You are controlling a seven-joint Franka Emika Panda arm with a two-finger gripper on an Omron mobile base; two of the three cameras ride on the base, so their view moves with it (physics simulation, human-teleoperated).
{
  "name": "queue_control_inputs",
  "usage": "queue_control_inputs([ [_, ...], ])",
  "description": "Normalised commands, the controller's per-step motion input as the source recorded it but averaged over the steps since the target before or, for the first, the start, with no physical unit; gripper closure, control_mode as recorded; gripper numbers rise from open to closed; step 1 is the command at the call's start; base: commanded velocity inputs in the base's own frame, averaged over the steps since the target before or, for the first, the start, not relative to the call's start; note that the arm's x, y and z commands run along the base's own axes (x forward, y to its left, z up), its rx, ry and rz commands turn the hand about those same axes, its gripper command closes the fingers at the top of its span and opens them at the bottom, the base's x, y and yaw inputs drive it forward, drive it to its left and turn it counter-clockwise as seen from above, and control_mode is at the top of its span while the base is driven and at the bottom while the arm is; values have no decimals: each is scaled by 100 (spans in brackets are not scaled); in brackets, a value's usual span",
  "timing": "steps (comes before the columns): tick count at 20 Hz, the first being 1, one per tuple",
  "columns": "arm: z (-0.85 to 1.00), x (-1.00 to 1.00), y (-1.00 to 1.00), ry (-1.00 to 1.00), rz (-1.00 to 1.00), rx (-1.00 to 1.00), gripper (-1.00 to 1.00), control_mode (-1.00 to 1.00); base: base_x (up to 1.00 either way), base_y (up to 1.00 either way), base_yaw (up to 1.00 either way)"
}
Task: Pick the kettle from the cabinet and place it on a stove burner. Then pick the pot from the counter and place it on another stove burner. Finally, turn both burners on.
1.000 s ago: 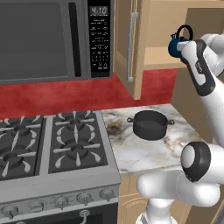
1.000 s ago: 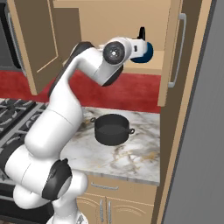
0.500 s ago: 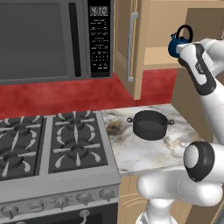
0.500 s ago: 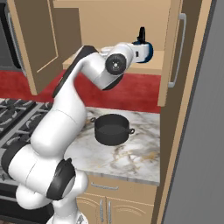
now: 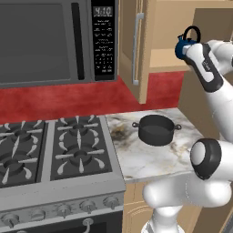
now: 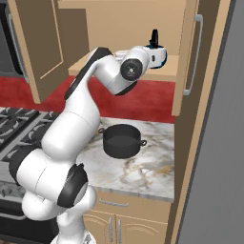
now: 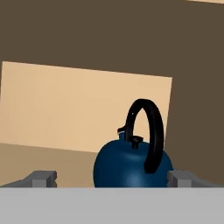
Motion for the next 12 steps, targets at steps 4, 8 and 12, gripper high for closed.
queue_control_inputs([
  [4, 0, 20, -16, 0, -1, 0, -100, -100, 0, 0, 0],
  [8, 0, 18, -8, 0, -4, 0, -100, -100, 0, 0, 0],
  [12, 0, 23, 0, 0, -8, -3, -100, -100, 0, 0, 0],
])
